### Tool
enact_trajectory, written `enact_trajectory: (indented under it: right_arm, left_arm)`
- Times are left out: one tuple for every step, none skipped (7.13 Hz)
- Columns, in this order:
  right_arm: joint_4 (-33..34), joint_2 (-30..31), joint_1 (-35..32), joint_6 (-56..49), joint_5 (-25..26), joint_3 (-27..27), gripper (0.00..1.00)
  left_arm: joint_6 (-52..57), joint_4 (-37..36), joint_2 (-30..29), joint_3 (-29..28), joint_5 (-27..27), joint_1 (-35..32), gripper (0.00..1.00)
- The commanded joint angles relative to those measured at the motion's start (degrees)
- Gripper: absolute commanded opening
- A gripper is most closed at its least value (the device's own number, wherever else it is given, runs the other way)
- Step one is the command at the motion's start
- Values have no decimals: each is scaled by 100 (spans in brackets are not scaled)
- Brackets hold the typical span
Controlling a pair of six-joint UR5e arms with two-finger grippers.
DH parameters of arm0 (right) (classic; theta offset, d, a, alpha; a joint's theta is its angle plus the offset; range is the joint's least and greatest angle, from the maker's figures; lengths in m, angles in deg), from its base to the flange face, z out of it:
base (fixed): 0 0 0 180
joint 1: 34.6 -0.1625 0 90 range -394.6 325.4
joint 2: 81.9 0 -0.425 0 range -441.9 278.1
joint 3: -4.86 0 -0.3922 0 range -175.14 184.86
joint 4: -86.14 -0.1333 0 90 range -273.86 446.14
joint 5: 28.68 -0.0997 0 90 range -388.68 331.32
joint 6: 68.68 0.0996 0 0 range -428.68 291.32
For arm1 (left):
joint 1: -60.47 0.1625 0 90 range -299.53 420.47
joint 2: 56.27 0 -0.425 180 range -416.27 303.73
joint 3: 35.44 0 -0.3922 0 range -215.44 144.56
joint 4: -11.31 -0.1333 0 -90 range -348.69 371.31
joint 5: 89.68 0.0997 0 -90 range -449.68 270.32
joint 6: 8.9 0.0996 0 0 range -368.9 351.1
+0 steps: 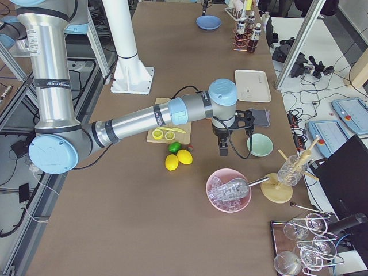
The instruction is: Pick orange to plate
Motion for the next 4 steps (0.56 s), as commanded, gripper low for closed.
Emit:
enact_trajectory:
  right_arm:
    - [-3, -19, 5, 2, -73, 0, 100]
    - [-3, -19, 5, -6, -73, 17, 100]
    - [-3, -45, 22, -15, -73, 52, 100]
    - [-3, -54, 22, -6, -64, 44, 100]
  left_arm:
    - [-6, -12, 38, -39, 0, 33, 98]
    - [-6, -21, 55, -48, 0, 120, 98]
    - [-6, -21, 56, -92, 0, 216, 98]
    - [-6, -29, 56, -109, 0, 261, 98]
